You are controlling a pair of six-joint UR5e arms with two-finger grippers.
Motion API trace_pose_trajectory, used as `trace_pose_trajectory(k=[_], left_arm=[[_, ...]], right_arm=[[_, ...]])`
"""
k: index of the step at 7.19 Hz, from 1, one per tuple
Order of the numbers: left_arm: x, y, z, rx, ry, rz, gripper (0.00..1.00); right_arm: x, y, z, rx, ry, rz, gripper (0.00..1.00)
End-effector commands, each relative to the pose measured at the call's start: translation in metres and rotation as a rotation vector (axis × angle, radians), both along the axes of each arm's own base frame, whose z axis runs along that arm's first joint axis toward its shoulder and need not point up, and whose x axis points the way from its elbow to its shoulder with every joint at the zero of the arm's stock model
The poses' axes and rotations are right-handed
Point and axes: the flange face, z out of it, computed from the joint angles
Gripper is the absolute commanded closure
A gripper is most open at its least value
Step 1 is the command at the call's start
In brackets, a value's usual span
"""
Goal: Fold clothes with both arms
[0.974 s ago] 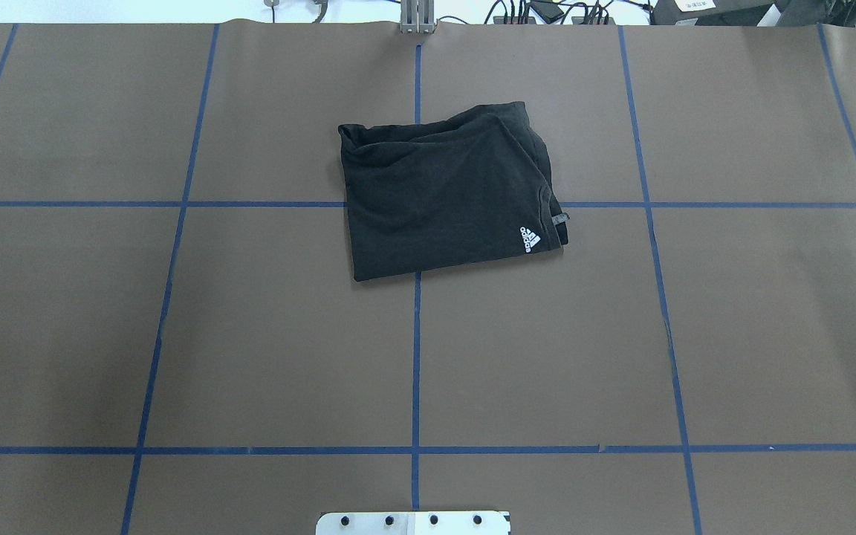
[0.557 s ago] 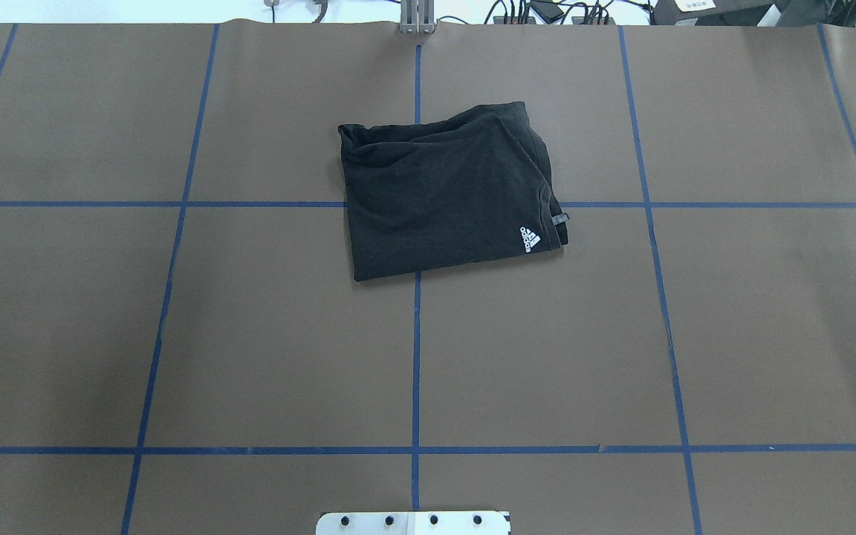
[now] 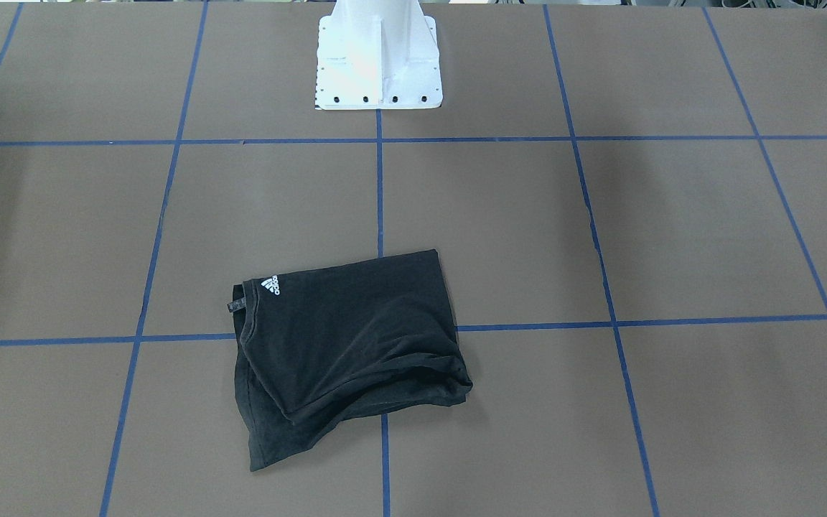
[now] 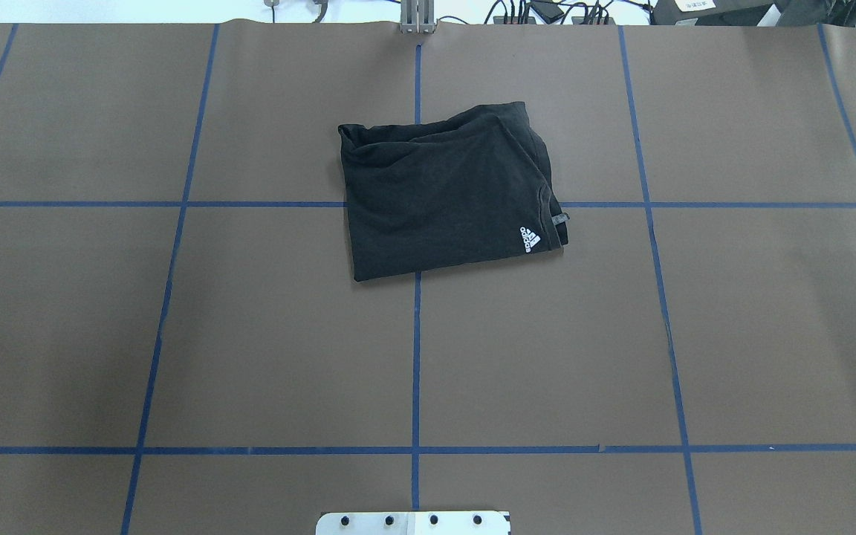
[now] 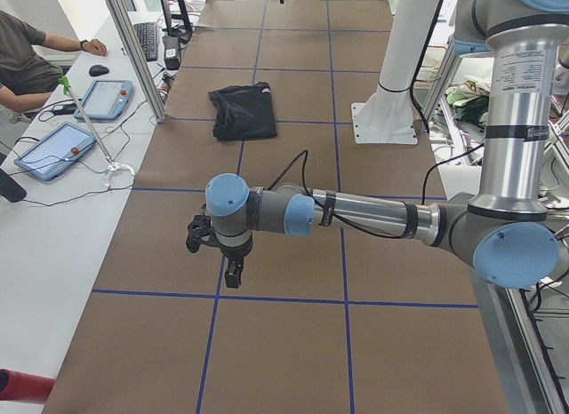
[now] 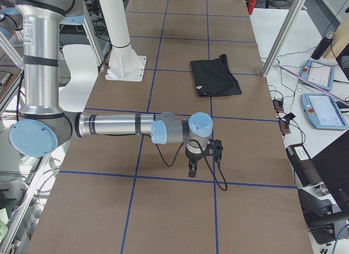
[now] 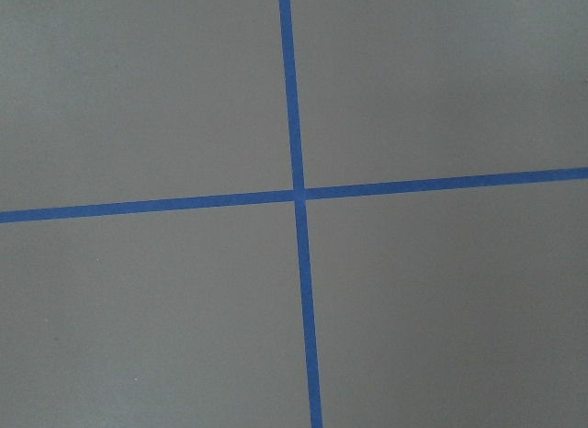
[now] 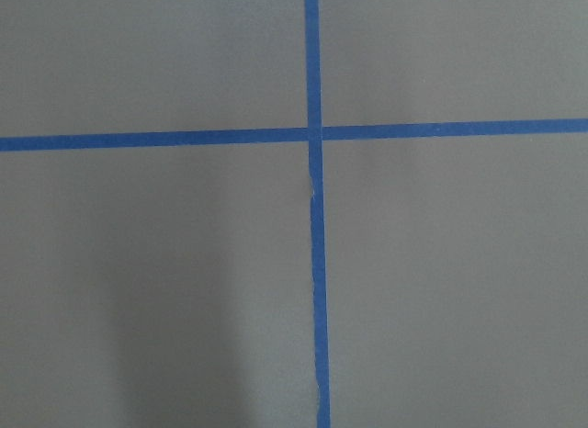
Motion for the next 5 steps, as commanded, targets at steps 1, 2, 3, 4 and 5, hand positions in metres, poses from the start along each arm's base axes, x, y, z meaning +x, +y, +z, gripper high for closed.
trace_pose_trajectory(k=[1, 2, 3, 4, 5], left_arm=[[0.000, 0.000, -0.001, 0.001, 0.000, 0.000, 0.00], [0.000, 0.000, -0.001, 0.003, 0.000, 0.000, 0.00], [0.000, 0.000, 0.001, 0.000, -0.002, 0.000, 0.00], [0.000, 0.003, 0.007, -0.011, -0.002, 0.001, 0.00], [0.000, 0.007, 0.016, -0.030, -0.002, 0.001, 0.00]], right_arm=[[0.000, 0.001, 0.000, -0.001, 0.000, 0.001, 0.00], [0.000, 0.001, 0.001, -0.002, 0.000, 0.001, 0.00], [0.000, 0.001, 0.002, -0.004, 0.000, 0.001, 0.00], [0.000, 0.001, 0.002, -0.004, 0.000, 0.001, 0.00], [0.001, 0.002, 0.002, -0.005, 0.001, 0.002, 0.00]])
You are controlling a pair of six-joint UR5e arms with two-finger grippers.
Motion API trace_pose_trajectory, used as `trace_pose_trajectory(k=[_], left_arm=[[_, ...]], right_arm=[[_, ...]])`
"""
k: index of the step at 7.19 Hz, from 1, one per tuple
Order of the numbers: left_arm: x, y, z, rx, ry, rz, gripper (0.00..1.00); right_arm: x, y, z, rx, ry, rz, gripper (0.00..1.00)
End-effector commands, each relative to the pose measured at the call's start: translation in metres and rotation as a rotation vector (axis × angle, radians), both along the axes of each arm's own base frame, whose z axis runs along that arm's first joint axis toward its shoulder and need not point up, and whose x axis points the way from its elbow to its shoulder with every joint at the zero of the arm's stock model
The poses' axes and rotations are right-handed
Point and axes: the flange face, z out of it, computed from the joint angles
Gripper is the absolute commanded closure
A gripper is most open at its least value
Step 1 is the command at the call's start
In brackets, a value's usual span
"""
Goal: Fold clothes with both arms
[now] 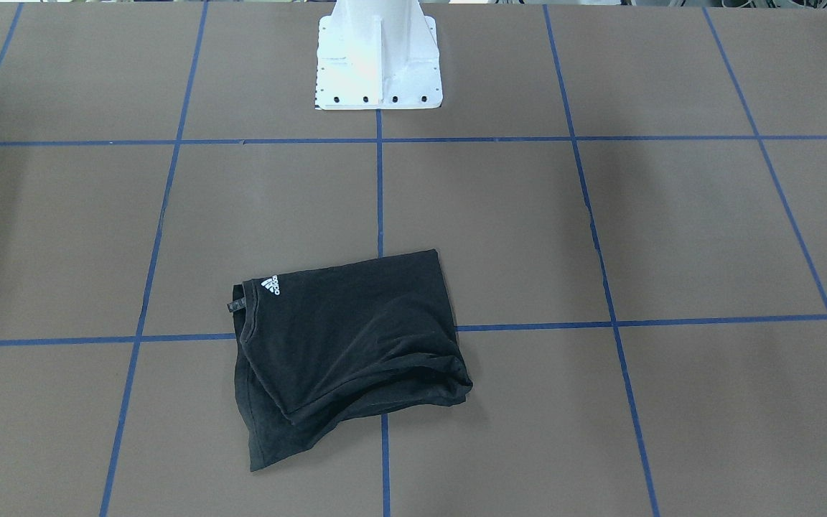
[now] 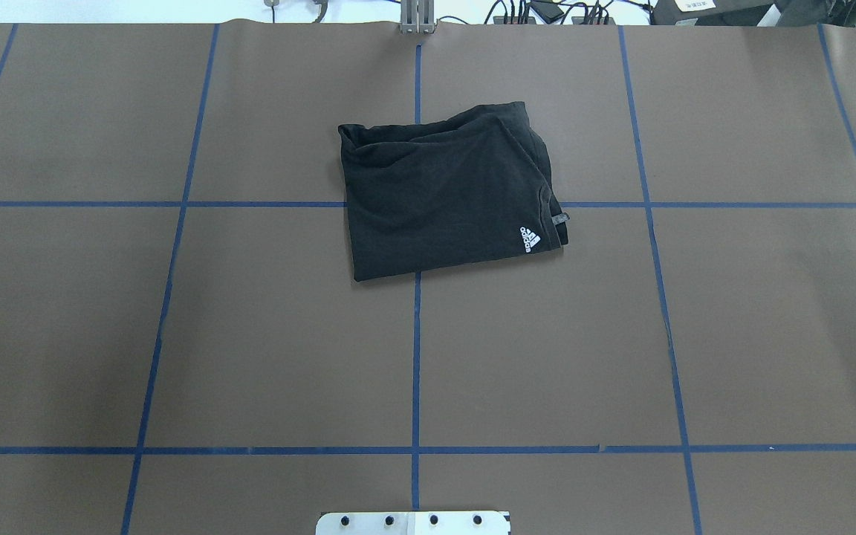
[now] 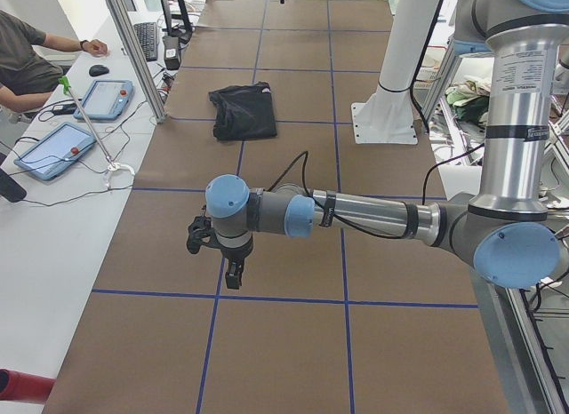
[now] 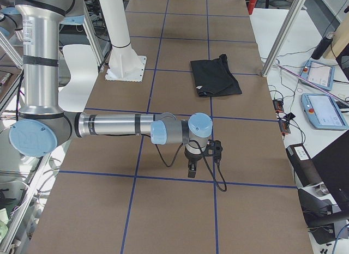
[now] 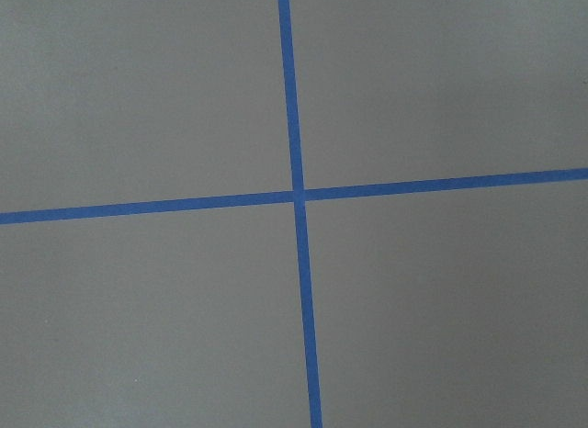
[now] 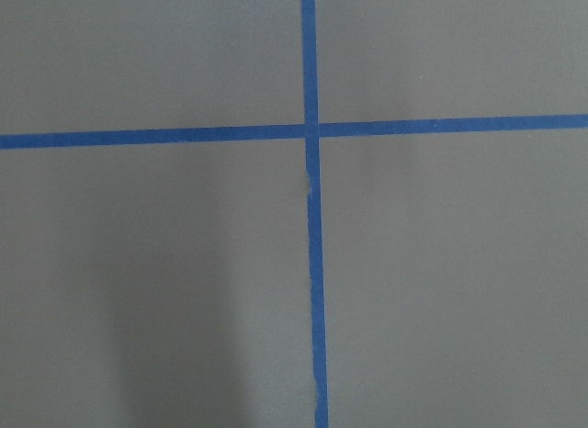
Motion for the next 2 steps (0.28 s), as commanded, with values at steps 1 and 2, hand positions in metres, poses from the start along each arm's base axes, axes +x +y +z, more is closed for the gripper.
trace_pose_trajectory(k=[1, 2], left_arm=[[-0.0005, 0.0064, 0.0142, -0.029, -0.006, 0.000, 0.00], [-0.0008, 0.0112, 0.0194, -0.038, -0.007, 0.000, 0.00]], right_arm=[[0.0005, 0.0007, 0.0007, -0.001, 0.000, 0.001, 0.00], [0.0012, 0.0014, 0.0013, -0.003, -0.001, 0.002, 0.00]])
